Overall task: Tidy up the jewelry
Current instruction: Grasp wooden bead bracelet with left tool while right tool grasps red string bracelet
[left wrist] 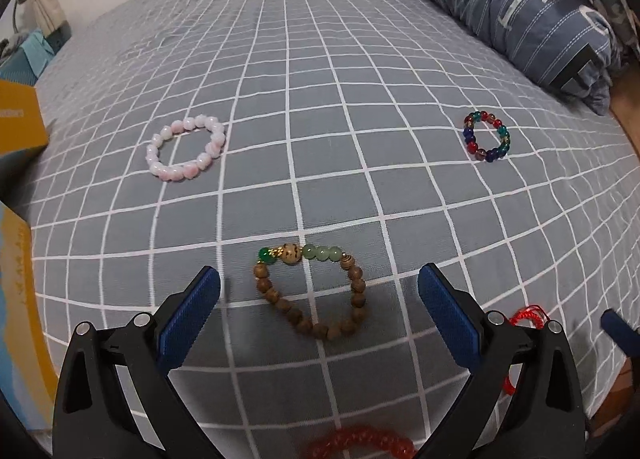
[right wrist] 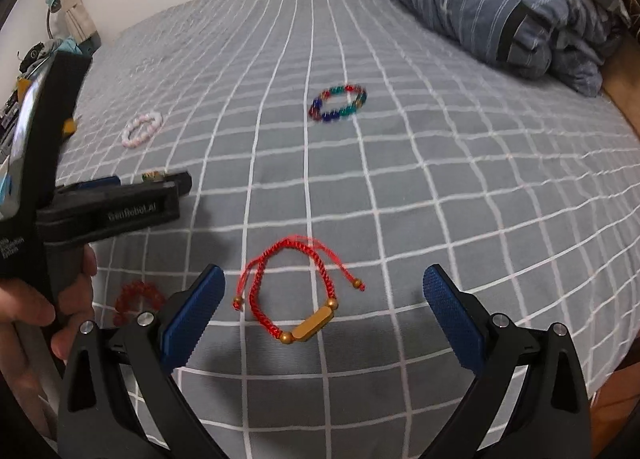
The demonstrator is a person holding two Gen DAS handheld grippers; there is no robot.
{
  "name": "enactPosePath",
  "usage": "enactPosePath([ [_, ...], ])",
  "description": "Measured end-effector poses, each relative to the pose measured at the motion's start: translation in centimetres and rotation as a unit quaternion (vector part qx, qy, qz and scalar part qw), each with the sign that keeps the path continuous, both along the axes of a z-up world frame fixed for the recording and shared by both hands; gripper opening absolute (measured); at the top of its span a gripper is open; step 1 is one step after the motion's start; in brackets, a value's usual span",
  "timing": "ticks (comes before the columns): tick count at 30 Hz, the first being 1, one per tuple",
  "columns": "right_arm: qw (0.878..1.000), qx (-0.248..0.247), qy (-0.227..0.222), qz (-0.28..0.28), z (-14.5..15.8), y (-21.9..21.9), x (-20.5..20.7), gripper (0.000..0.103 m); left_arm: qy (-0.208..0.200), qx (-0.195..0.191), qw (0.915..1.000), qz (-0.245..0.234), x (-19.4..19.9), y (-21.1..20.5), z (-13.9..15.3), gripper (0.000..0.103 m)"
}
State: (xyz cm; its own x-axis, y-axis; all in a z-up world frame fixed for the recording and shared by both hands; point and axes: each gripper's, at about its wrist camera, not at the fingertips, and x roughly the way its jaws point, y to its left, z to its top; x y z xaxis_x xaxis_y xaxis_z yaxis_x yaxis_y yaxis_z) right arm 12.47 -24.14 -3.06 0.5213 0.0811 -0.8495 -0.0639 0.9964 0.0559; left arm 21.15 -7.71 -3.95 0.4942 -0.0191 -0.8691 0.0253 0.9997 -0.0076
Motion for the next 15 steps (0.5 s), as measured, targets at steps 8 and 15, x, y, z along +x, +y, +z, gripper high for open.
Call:
enactPosePath([
  [8, 1.0, 0.005, 0.021, 0.008, -2.0, 0.1, 0.5, 0.094, 0.011, -0.001, 0.9999, 0.011, 0.7, 0.7, -0.9, 0.097],
  [15, 0.999, 0.007, 0.042, 0.007, -3.0, 0.1, 0.9, 0.083, 0.014, -0.002, 0.9998, 0.01, 0.8, 1.0, -1.4, 0.097],
])
